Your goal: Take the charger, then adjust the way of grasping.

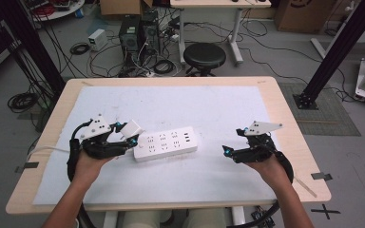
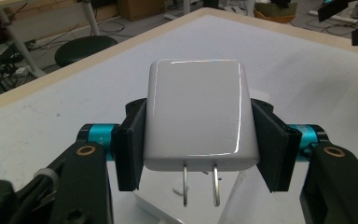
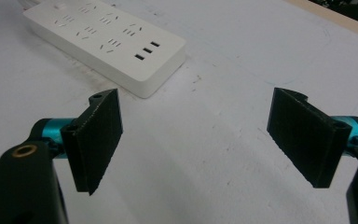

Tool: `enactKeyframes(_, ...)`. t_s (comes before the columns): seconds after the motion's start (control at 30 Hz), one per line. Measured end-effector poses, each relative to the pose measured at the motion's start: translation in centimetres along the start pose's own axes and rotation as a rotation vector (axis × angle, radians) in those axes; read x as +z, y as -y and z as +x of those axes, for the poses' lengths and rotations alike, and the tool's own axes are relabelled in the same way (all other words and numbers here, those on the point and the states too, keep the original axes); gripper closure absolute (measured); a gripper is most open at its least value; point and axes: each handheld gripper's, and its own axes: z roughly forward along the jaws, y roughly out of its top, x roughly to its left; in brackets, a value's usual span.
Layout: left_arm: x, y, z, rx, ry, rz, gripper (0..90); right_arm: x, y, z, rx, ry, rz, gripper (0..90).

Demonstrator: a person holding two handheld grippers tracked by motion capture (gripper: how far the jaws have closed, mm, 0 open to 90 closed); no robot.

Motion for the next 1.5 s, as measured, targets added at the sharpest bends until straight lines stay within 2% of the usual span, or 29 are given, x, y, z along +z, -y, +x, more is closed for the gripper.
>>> enactKeyframes(0.23,0.4,-0.1,-0.9,0.034,0.053,-0.006,42.6,0.1,-0.4,0.6,-0.028,-0.025,-0.015,18.5)
enactKeyframes(0.27,0.4,-0.2,-1.0,0.04,0.063,-0.008,42.6,0.4,-0.5,0.8,-0.015,-0.051,-0.009,18.6)
enactKeyframes(0.3,0.4,-0.2,-1.2,0.044,0.071,-0.009,42.6,0.4,-0.5,0.8,-0.015,-0.051,-0.009,18.6)
enactKeyframes(0.4,0.6,-0.2,-1.6,0.082,0.104,0.0,42.6,1.0,-0.9,1.1,0.004,-0.094,0.003,18.6)
enactKeyframes(0.5,0.9,-0.2,-2.2,0.118,0.131,0.003,42.6,1.3,-1.1,1.3,0.013,-0.112,0.001,18.7)
enactKeyframes(0.53,0.9,-0.2,-2.2,0.118,0.131,0.003,42.6,1.3,-1.1,1.3,0.013,-0.112,0.001,18.7)
enactKeyframes(0.57,1.1,-0.2,-2.9,0.162,0.158,-0.001,42.6,1.3,-1.3,1.6,0.031,-0.136,-0.009,18.7)
enactKeyframes(0.63,1.2,-0.2,-3.2,0.189,0.176,0.001,42.6,1.5,-1.4,1.6,0.038,-0.16,-0.016,18.7)
enactKeyframes(0.77,1.6,-0.2,-3.7,0.202,0.202,0.001,42.6,1.6,-1.6,1.9,0.054,-0.191,-0.01,18.8)
enactKeyframes(0.8,1.8,-0.2,-3.9,0.208,0.218,-0.002,42.6,1.7,-1.8,2.1,0.065,-0.216,-0.008,18.8)
enactKeyframes(0.83,1.8,-0.2,-3.9,0.208,0.218,-0.002,42.6,1.7,-1.8,2.1,0.065,-0.216,-0.008,18.8)
enactKeyframes(0.87,1.9,-0.2,-4.2,0.214,0.233,-0.004,42.6,1.8,-2.2,2.3,0.091,-0.251,0.001,18.8)
enactKeyframes(0.9,1.9,-0.2,-4.2,0.214,0.233,-0.004,42.6,1.8,-2.2,2.3,0.091,-0.251,0.001,18.8)
enactKeyframes(0.93,2.0,-0.2,-4.3,0.218,0.239,-0.006,42.6,2.0,-2.5,2.6,0.114,-0.289,-0.003,18.8)
enactKeyframes(0.97,2.1,-0.3,-4.5,0.22,0.247,-0.009,42.6,2.0,-2.5,2.6,0.114,-0.289,-0.003,18.8)
enactKeyframes(1.03,2.3,-0.3,-4.8,0.227,0.262,-0.011,42.5,2.2,-2.9,3.1,0.146,-0.353,-0.012,18.8)
enactKeyframes(1.2,2.8,-0.5,-5.2,0.246,0.278,0.002,42.6,2.5,-3.4,3.7,0.142,-0.399,-0.024,18.7)
enactKeyframes(1.27,3.1,-0.6,-5.5,0.263,0.289,0.004,42.6,2.9,-3.9,4.3,0.129,-0.433,-0.015,18.7)
enactKeyframes(1.3,3.1,-0.6,-5.7,0.268,0.293,0.003,42.6,2.9,-3.9,4.3,0.129,-0.433,-0.015,18.7)
enactKeyframes(1.33,3.3,-0.6,-5.9,0.285,0.303,0.006,42.6,3.2,-4.1,4.5,0.14,-0.461,-0.016,18.7)
enactKeyframes(1.37,3.3,-0.6,-5.9,0.285,0.303,0.006,42.6,3.2,-4.1,4.5,0.14,-0.461,-0.016,18.7)
enactKeyframes(1.4,3.4,-0.6,-6.1,0.294,0.306,0.009,42.5,3.3,-4.3,4.6,0.151,-0.483,-0.014,18.7)
enactKeyframes(1.5,3.6,-0.6,-6.3,0.316,0.319,0.012,42.5,3.6,-4.5,4.8,0.158,-0.511,-0.007,18.7)
